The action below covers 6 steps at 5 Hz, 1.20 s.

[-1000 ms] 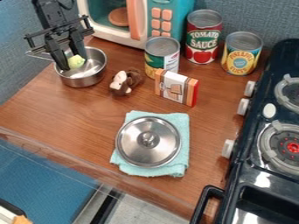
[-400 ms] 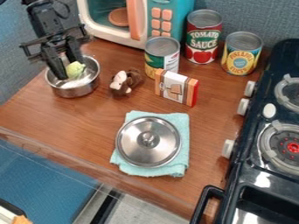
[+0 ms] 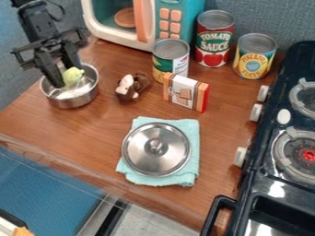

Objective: Drop the corn on the table.

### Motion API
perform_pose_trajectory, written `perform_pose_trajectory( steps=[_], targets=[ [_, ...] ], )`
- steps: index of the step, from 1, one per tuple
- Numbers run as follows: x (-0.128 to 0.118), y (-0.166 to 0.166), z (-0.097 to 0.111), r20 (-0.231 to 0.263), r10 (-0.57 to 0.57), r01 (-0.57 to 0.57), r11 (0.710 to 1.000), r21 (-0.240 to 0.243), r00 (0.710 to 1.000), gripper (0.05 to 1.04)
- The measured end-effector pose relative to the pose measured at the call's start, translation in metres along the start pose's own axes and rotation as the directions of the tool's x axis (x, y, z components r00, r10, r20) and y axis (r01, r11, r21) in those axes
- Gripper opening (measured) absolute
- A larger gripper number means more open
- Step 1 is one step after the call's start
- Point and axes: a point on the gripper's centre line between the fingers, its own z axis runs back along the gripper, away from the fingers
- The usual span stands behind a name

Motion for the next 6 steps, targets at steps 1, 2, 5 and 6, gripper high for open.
perform_pose_trajectory(
  steps=[1,2,5,6],
  targets=[
    [-0.005,0.009,0.002,0.000,0.014,-0.014,1.000,-0.023,1.000,0.388],
    [-0.011,0.016,0.004,-0.004,0.031,-0.031,0.999,-0.042,1.000,0.388],
    [-0.016,0.027,-0.002,-0.017,0.060,-0.061,0.997,-0.056,0.998,0.388],
    [-0.015,0.027,-0.001,-0.010,0.063,-0.064,0.996,-0.060,0.998,0.388]
  ],
)
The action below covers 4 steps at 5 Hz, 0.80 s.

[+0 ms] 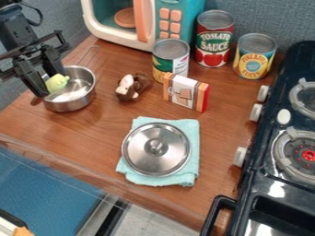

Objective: Drop the corn on the table.

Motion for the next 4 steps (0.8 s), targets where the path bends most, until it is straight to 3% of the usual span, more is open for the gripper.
perform_pose_trajectory(
  steps=[2,3,4],
  targets=[
    [-0.005,-0.007,0.011,-0.011,0.010,-0.011,1.000,-0.021,1.000,0.388],
    [-0.008,-0.014,0.011,0.014,0.003,-0.003,1.000,0.004,1.000,0.388],
    [-0.005,-0.023,-0.004,0.018,-0.009,0.009,0.999,0.050,1.000,0.388]
  ],
)
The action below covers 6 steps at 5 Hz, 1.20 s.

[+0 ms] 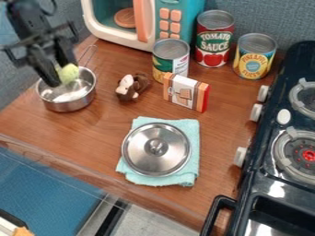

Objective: Drop the corn on the table.

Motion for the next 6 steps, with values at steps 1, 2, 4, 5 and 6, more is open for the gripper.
perform_pose_trajectory(
  steps=[1,2,4,5,6],
  targets=[
    [0.007,0.000,-0.011,-0.007,0.005,-0.005,1.000,0.017,1.000,0.388],
    [0.015,0.003,-0.024,-0.005,0.019,-0.019,0.999,0.044,1.000,0.388],
    [0.017,0.005,-0.026,-0.009,0.027,-0.027,0.999,0.037,1.000,0.388],
    [0.014,0.008,-0.029,-0.031,0.042,-0.041,0.998,0.043,0.999,0.388],
    [0.010,0.016,-0.027,-0.044,0.062,-0.060,0.998,0.033,0.997,0.388]
  ],
)
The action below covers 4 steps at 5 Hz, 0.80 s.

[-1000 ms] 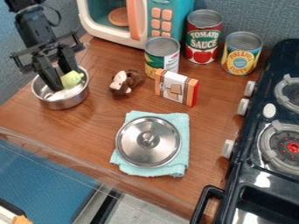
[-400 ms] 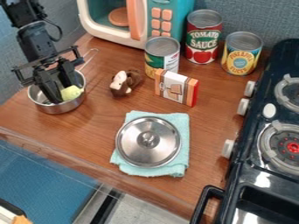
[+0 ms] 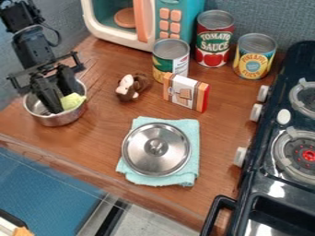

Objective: Drop the corn on the table.

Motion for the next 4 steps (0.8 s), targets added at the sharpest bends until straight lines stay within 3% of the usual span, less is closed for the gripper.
perform_pose_trajectory(
  steps=[2,4],
  targets=[
    [-0.006,0.012,-0.005,-0.027,0.033,-0.033,0.999,0.000,0.999,0.388],
    [-0.017,0.028,-0.017,-0.021,0.035,-0.035,0.999,0.014,0.999,0.388]
  ],
)
